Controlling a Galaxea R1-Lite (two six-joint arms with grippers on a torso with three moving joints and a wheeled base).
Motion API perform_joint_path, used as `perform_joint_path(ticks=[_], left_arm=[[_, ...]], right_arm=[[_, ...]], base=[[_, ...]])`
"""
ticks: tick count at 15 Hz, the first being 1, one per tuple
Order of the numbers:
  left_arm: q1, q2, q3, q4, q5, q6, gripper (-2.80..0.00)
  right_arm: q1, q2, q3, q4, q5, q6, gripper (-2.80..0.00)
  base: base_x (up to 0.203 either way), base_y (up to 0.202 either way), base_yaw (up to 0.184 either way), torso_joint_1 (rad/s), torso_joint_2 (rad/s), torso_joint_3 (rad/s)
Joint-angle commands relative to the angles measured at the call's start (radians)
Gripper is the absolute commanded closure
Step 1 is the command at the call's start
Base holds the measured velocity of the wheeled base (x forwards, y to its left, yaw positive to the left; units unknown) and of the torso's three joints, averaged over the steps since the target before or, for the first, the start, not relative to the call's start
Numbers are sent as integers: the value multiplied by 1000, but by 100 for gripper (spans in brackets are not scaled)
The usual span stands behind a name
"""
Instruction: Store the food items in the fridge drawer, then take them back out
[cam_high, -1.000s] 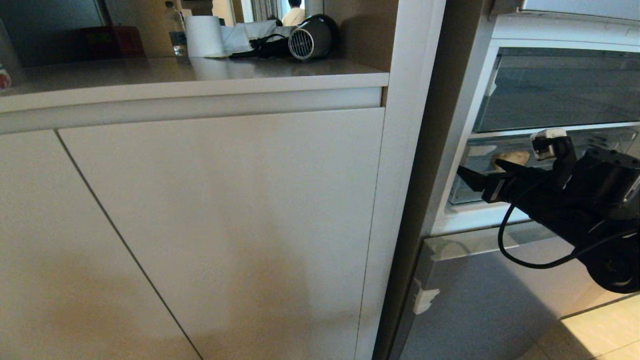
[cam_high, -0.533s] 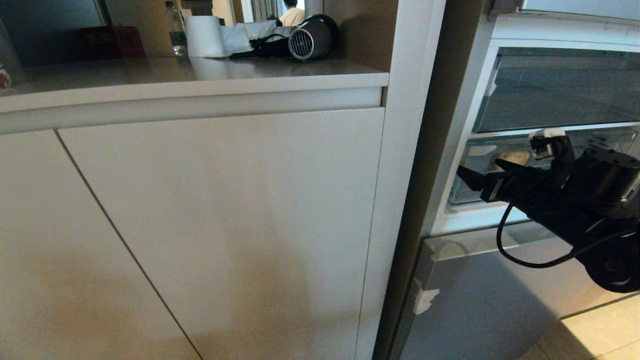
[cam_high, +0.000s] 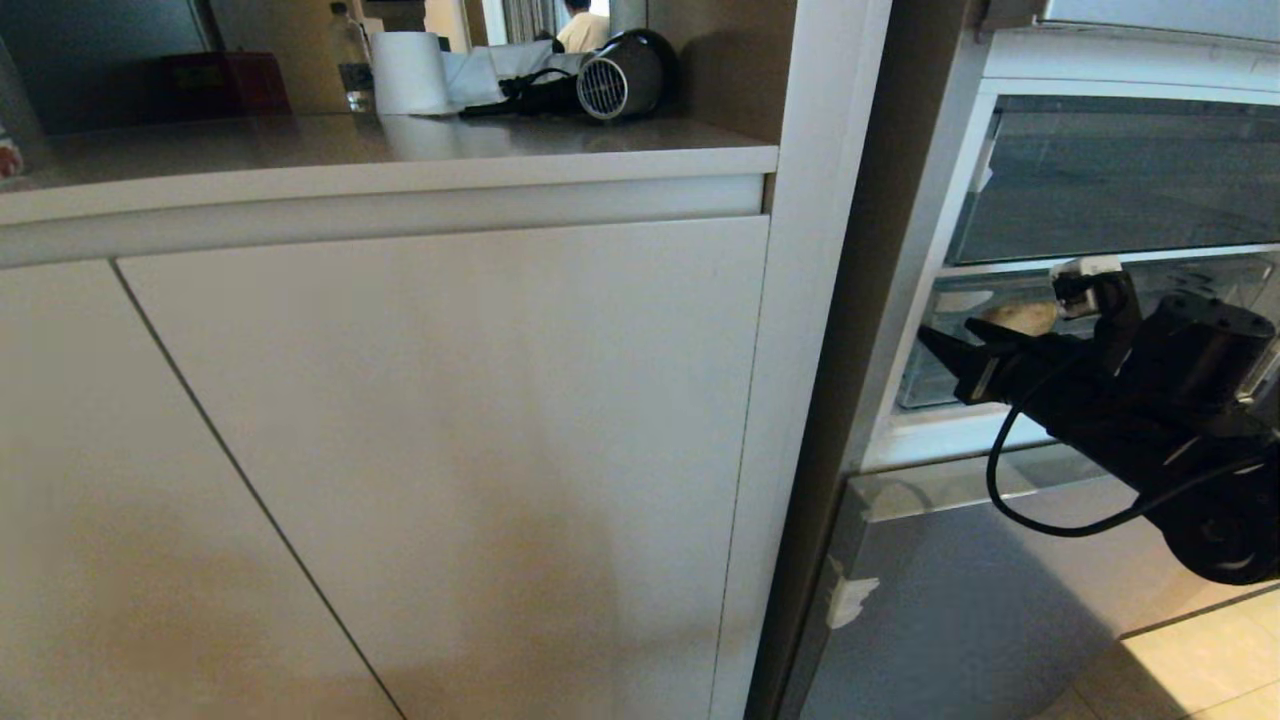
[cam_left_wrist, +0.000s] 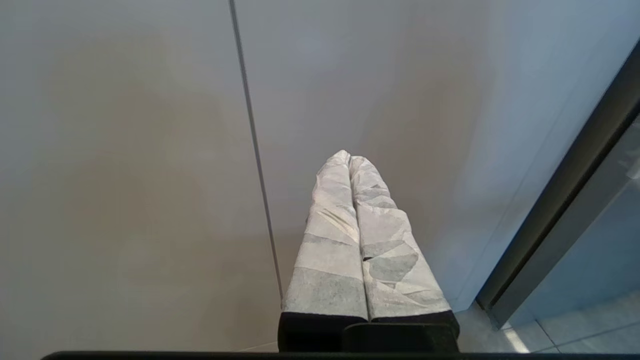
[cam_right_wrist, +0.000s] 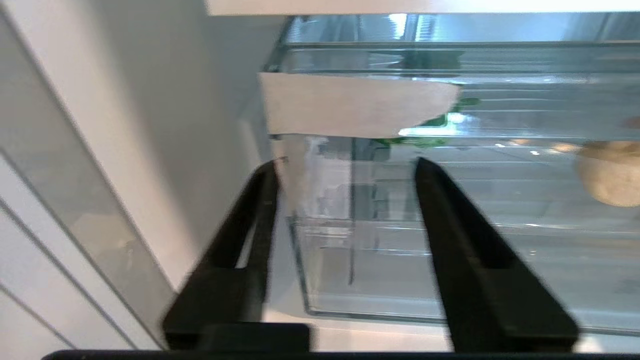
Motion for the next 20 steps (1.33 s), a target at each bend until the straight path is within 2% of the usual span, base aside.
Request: perform_joint_path(ticks=[1, 4, 10, 20], left_arm=[[0, 0, 11, 0, 0, 0, 0], [0, 0, 11, 0, 0, 0, 0], [0, 0, 11, 0, 0, 0, 0], [0, 0, 11, 0, 0, 0, 0]], right_arm=[[10, 1, 5, -6, -1, -2, 0], [47, 1, 8, -6, -46, -26, 0], [68, -6, 28, -10, -65, -27, 0], [77, -225, 200, -7, -63, -28, 0]], base=[[0, 0, 0, 0, 0, 0], [0, 0, 0, 0, 0, 0], [0, 0, 0, 0, 0, 0], [0, 0, 0, 0, 0, 0]])
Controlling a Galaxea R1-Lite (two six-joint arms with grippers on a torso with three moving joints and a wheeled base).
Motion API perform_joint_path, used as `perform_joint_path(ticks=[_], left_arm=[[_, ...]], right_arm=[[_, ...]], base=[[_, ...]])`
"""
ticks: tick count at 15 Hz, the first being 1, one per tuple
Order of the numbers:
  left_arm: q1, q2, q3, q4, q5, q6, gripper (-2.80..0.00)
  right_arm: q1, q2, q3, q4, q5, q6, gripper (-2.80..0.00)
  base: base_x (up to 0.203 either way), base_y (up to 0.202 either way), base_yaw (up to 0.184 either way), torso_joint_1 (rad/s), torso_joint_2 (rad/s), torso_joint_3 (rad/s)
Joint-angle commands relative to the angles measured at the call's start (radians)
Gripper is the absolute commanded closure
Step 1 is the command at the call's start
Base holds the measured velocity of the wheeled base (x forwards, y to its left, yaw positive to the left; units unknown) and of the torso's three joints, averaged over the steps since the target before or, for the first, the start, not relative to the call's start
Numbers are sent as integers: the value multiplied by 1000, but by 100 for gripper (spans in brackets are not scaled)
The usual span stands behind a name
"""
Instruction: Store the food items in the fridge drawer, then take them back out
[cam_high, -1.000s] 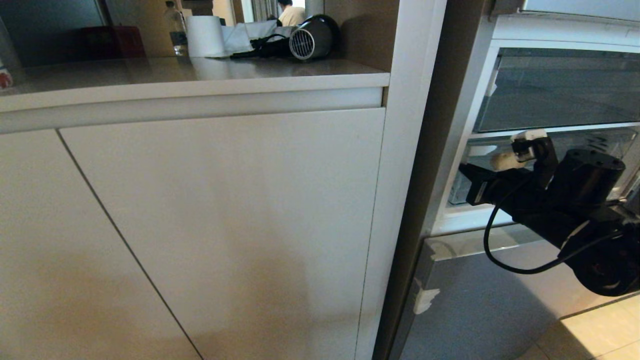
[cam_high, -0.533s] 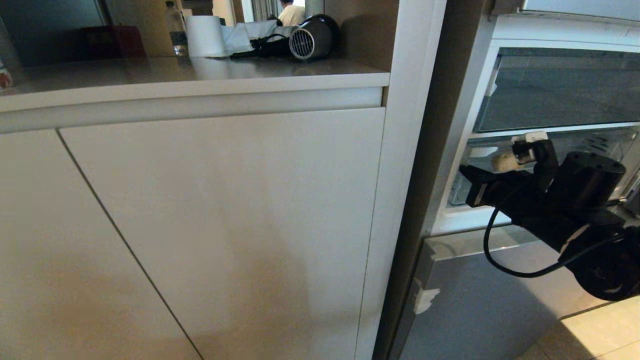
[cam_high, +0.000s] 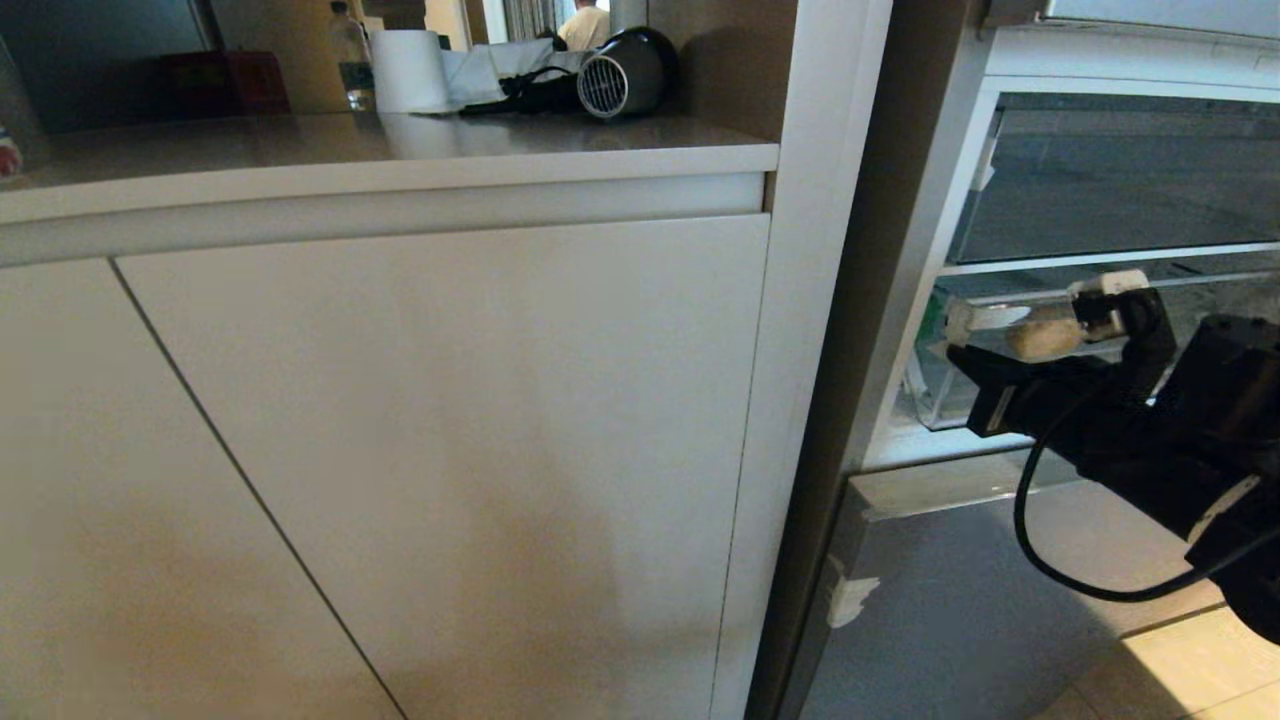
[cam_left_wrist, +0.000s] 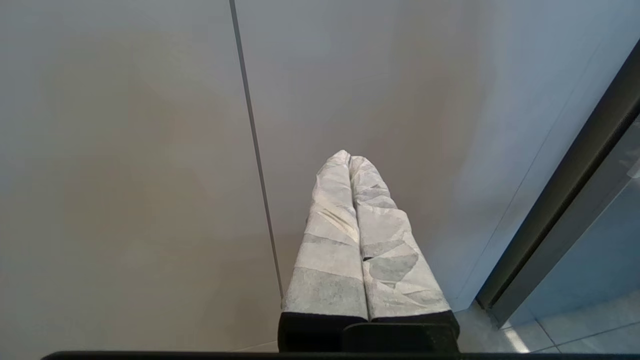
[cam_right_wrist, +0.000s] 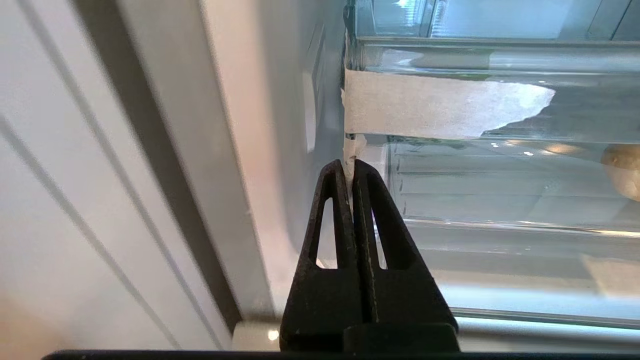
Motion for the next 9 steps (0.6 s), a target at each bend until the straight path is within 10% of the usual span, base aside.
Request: perform_joint_path(ticks=[1, 9], left_arm=[[0, 0, 11, 0, 0, 0, 0], [0, 0, 11, 0, 0, 0, 0]], right_arm=[[9, -85, 51, -15, 2, -1, 0], [25, -205, 189, -14, 2, -1, 0]], base=[[0, 0, 0, 0, 0, 0], [0, 0, 0, 0, 0, 0]])
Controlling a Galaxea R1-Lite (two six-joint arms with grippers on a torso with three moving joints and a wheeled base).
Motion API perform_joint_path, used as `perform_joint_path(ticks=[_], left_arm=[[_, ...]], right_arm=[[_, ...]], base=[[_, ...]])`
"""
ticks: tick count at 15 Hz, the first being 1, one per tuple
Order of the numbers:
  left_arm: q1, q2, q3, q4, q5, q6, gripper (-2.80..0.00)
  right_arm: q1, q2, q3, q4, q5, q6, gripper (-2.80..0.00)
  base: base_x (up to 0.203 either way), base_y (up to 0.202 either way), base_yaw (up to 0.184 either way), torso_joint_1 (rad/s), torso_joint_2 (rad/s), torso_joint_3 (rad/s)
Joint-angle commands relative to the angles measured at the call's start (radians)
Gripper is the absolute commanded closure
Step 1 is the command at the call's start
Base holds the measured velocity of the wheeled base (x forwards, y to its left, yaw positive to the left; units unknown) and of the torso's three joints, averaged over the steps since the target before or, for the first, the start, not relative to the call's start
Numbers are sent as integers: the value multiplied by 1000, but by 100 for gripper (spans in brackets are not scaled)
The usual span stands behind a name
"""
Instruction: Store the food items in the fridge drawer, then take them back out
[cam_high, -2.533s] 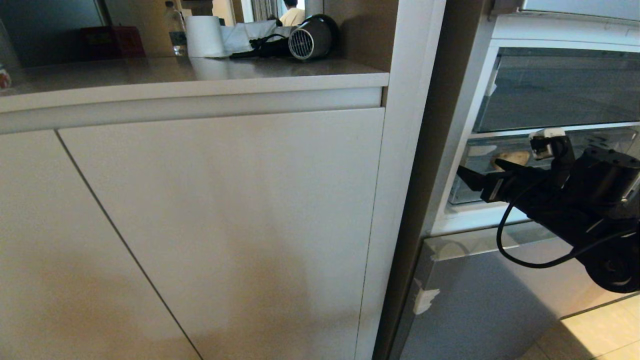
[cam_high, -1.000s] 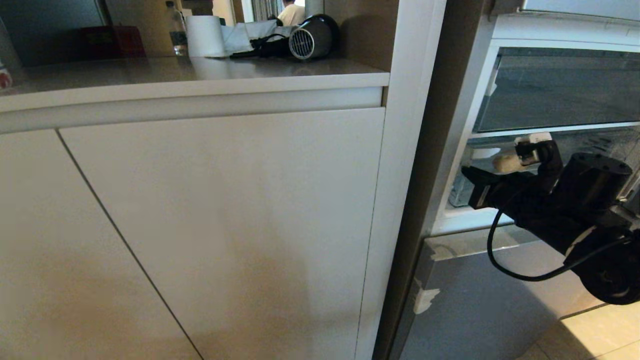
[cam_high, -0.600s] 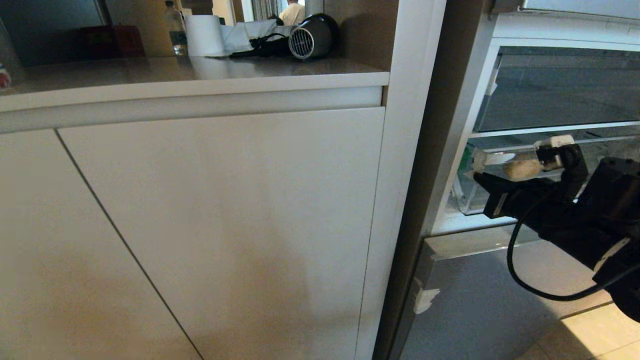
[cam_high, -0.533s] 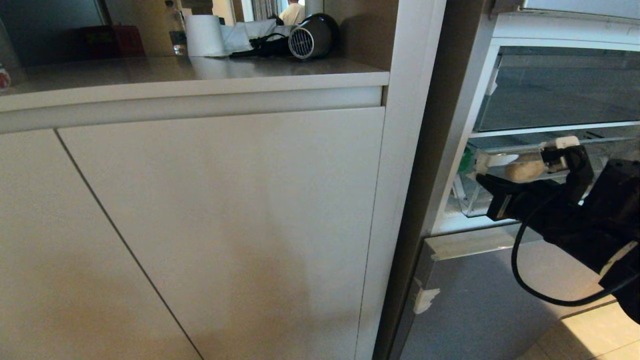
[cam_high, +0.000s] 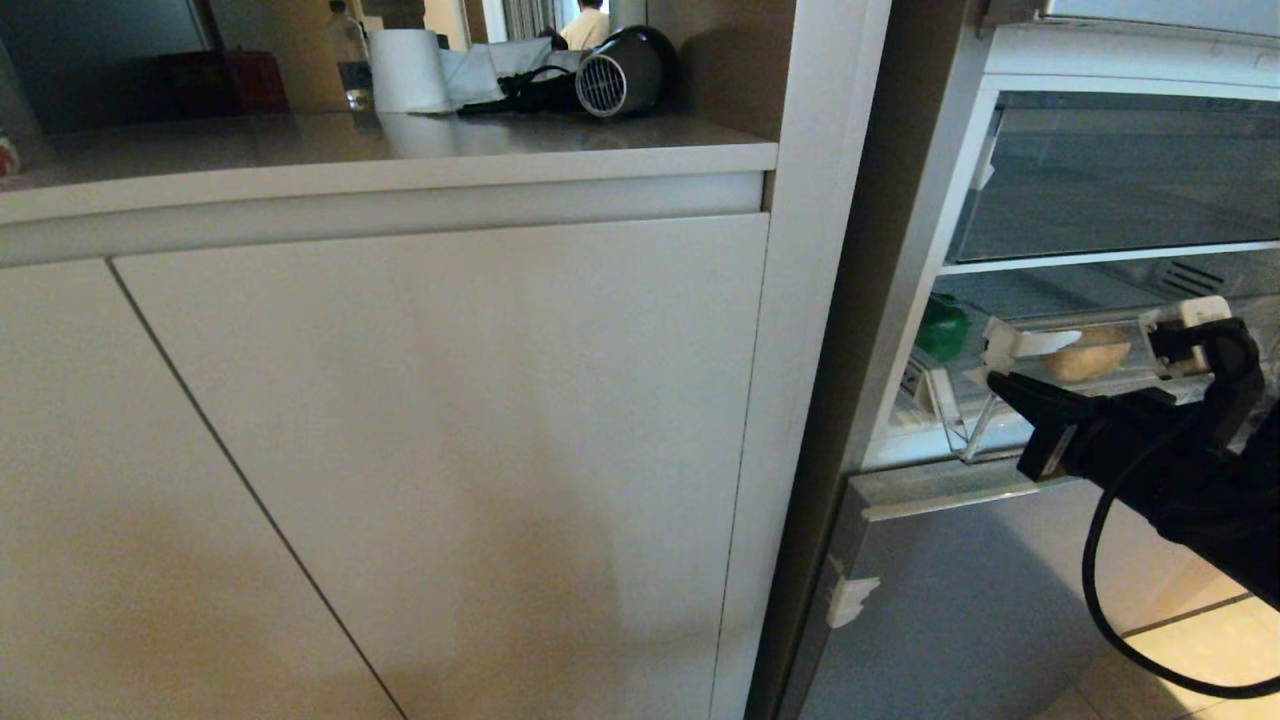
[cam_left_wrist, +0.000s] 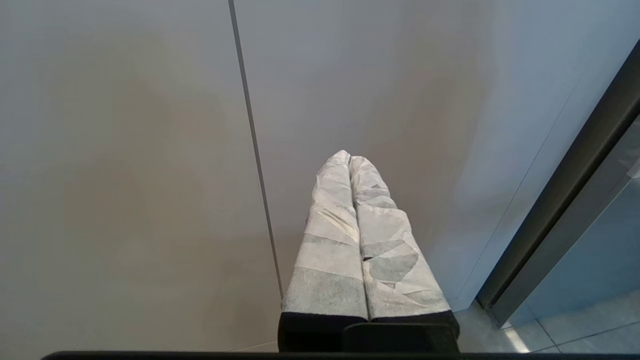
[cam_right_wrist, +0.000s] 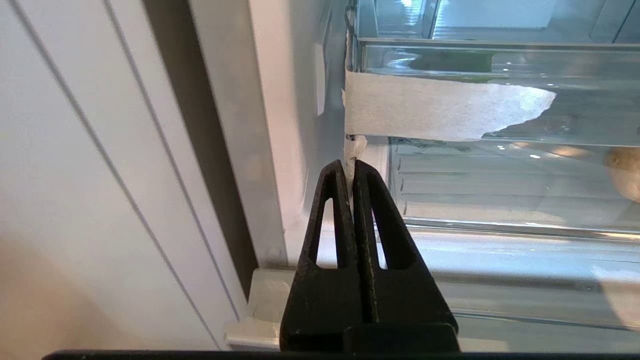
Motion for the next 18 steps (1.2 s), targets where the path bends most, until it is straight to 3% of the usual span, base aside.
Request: perform_joint_path(ticks=[1, 8, 9, 18], left_arm=[[0, 0, 11, -1, 0, 0, 0], [0, 0, 11, -1, 0, 0, 0], [0, -1, 11, -1, 0, 0, 0], [0, 0, 11, -1, 0, 0, 0]], right_arm=[[21, -59, 31, -9, 2, 0, 0], [36, -119, 89, -9, 0, 0, 0], [42, -130, 95, -9, 1, -2, -280], [48, -265, 172, 28, -1, -10, -280]], base=[[0, 0, 0, 0, 0, 0], [0, 0, 0, 0, 0, 0], [0, 0, 0, 0, 0, 0], [0, 0, 0, 0, 0, 0]])
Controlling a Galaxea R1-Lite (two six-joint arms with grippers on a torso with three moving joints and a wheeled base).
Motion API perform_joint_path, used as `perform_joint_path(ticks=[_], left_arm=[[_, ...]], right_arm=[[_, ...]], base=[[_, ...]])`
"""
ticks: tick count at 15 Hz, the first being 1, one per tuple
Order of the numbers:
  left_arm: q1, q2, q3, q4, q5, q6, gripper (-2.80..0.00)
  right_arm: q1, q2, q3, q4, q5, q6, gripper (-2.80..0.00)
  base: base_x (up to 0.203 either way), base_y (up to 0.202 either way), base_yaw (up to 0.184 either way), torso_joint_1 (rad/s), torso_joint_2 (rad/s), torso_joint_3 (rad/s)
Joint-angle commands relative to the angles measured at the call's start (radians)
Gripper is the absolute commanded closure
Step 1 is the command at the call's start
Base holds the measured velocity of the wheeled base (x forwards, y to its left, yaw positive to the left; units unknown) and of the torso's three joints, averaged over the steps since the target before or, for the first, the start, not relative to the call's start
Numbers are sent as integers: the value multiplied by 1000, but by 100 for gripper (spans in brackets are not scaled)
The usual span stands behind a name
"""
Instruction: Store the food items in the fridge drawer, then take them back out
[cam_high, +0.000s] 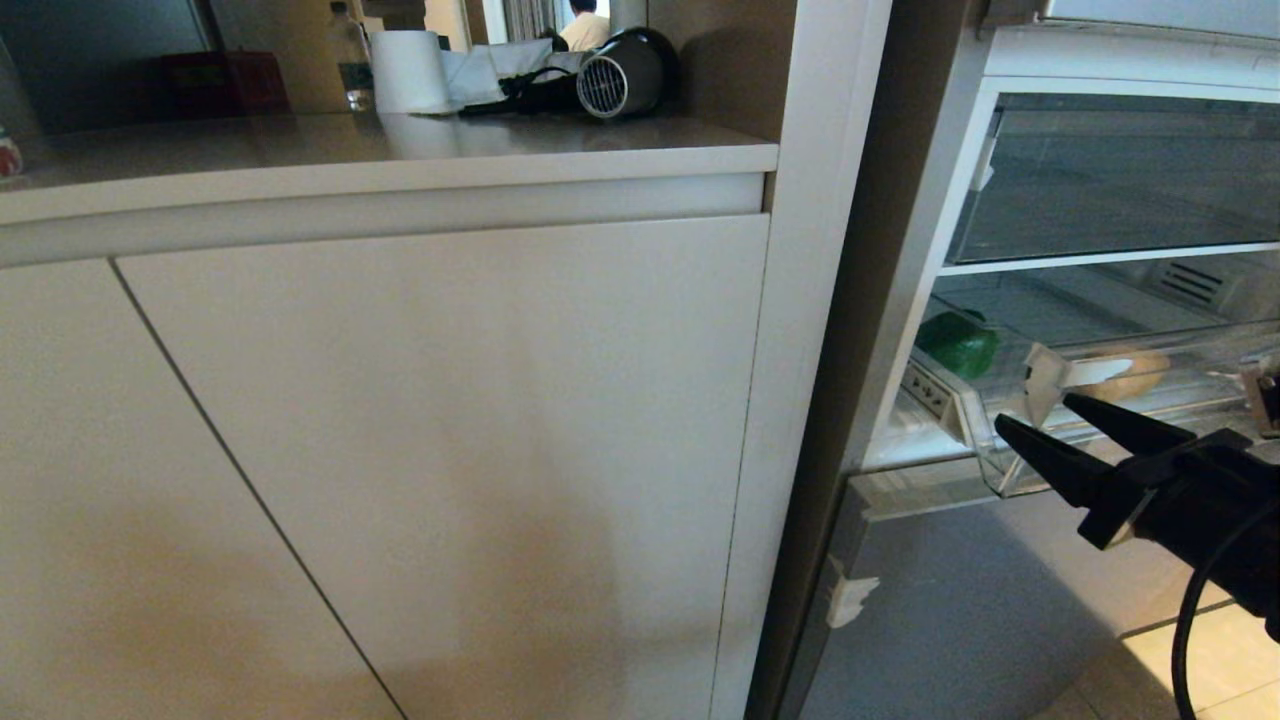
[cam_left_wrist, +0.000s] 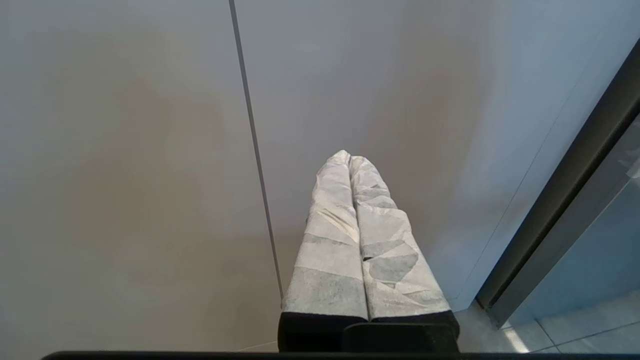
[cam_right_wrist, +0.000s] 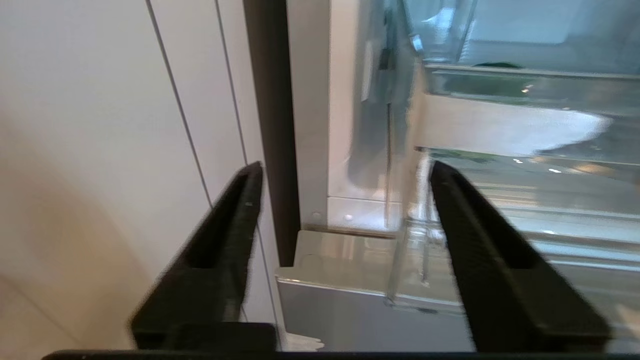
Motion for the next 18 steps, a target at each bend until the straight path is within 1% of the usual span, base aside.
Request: perform_joint_path(ticks=[1, 5, 7, 8, 10, 11, 12, 14, 15, 16, 18], left_arm=[[1, 0, 11, -1, 0, 0, 0], [1, 0, 11, -1, 0, 0, 0], [1, 0, 11, -1, 0, 0, 0], [1, 0, 11, -1, 0, 0, 0], [1, 0, 11, -1, 0, 0, 0], [1, 0, 11, -1, 0, 0, 0], [1, 0, 11, -1, 0, 0, 0], [1, 0, 11, -1, 0, 0, 0], [1, 0, 11, -1, 0, 0, 0], [1, 0, 11, -1, 0, 0, 0], [1, 0, 11, -1, 0, 0, 0]], right_arm=[[0, -112, 9, 68, -2, -2, -280], [5, -297, -10, 353, 0, -4, -280], [6, -371, -24, 452, -8, -3, -280], [6, -407, -40, 510, -25, -3, -280], [5, -468, -131, 670, -84, -3, -280], [4, -485, -190, 742, -101, -3, -280], [0, -493, -253, 819, -111, -3, 0], [-17, -481, -385, 988, -120, -1, 0], [-34, -459, -449, 1046, -122, 2, 0], [-66, -413, -504, 1089, -123, 5, 0], [-142, -292, -589, 1128, -122, 9, 0]], base=[[0, 0, 0, 0, 0, 0], [0, 0, 0, 0, 0, 0], [0, 0, 0, 0, 0, 0], [0, 0, 0, 0, 0, 0], [0, 0, 0, 0, 0, 0], [0, 0, 0, 0, 0, 0], [0, 0, 0, 0, 0, 0], [0, 0, 0, 0, 0, 0], [0, 0, 0, 0, 0, 0], [0, 0, 0, 0, 0, 0], [0, 0, 0, 0, 0, 0]])
